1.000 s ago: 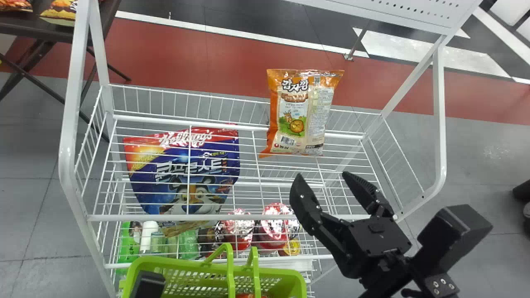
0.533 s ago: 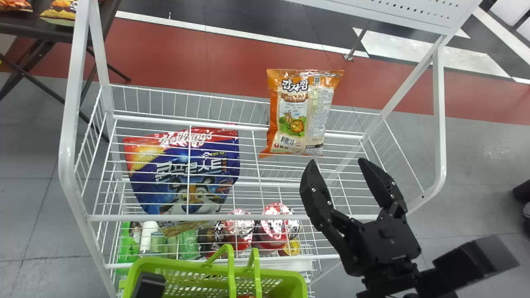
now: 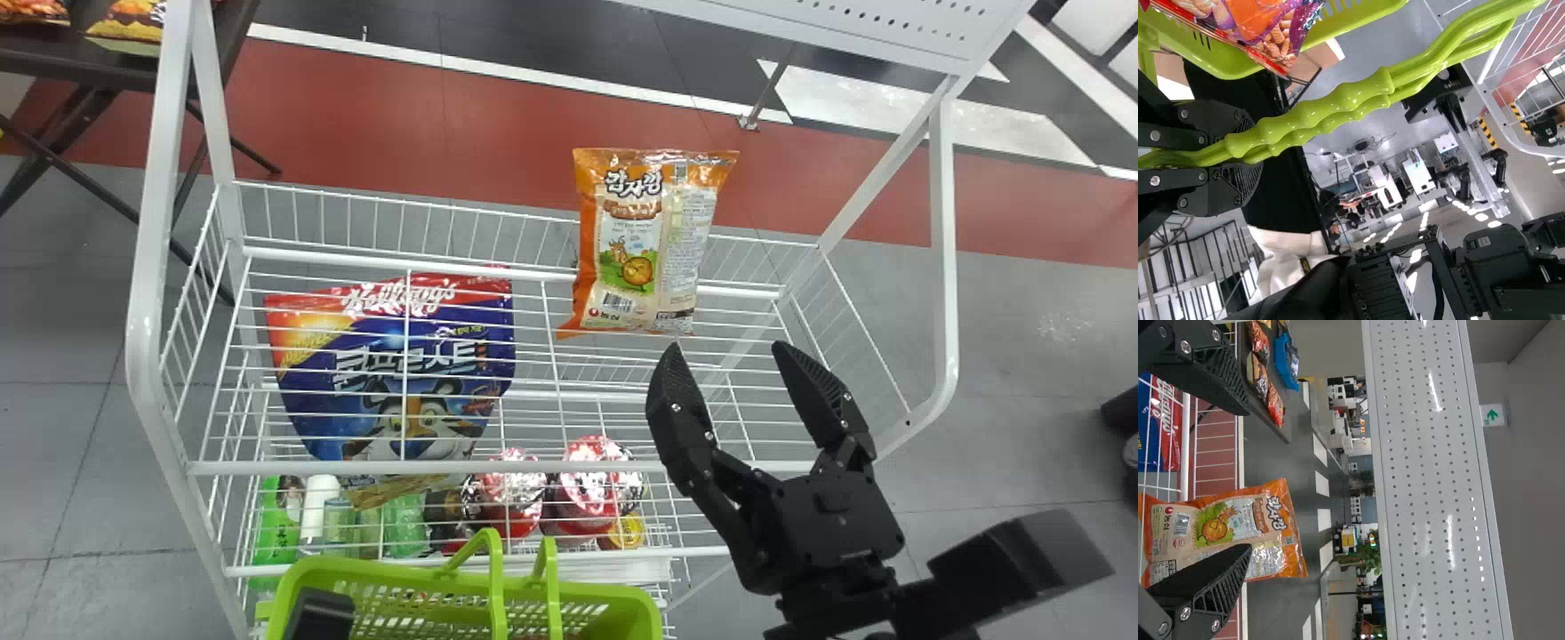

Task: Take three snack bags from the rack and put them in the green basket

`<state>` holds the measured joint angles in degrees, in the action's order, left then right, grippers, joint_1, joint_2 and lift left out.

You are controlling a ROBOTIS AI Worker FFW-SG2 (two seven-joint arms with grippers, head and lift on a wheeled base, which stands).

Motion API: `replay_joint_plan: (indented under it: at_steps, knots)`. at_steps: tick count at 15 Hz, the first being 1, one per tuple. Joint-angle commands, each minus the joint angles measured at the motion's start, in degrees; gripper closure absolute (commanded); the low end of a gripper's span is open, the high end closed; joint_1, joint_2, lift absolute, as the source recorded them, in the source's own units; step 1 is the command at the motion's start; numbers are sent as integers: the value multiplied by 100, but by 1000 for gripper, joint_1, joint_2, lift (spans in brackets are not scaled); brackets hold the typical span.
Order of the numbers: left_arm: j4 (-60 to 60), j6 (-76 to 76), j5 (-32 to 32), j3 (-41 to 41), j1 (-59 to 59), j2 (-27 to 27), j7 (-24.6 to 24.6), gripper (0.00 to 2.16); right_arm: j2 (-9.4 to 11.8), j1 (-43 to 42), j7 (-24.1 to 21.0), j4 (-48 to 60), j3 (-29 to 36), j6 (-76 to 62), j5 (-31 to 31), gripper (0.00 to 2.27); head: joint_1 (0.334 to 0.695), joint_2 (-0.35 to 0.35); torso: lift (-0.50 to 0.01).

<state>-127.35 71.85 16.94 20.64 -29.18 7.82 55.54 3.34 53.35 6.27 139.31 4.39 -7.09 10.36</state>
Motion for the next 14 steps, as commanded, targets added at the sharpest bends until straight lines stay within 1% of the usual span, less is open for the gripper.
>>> replay_joint_plan:
  at_steps: [1, 14]
  knots:
    - [0, 0, -7, -8, 0, 0, -8, 1548, 0, 0, -3, -18, 0, -86, 1, 107, 695, -350, -6]
    - [0, 18, 2, -25, 9, 0, -8, 1544, 9, 0, -12, -97, 9, -367, 1, 107, 695, -350, -6]
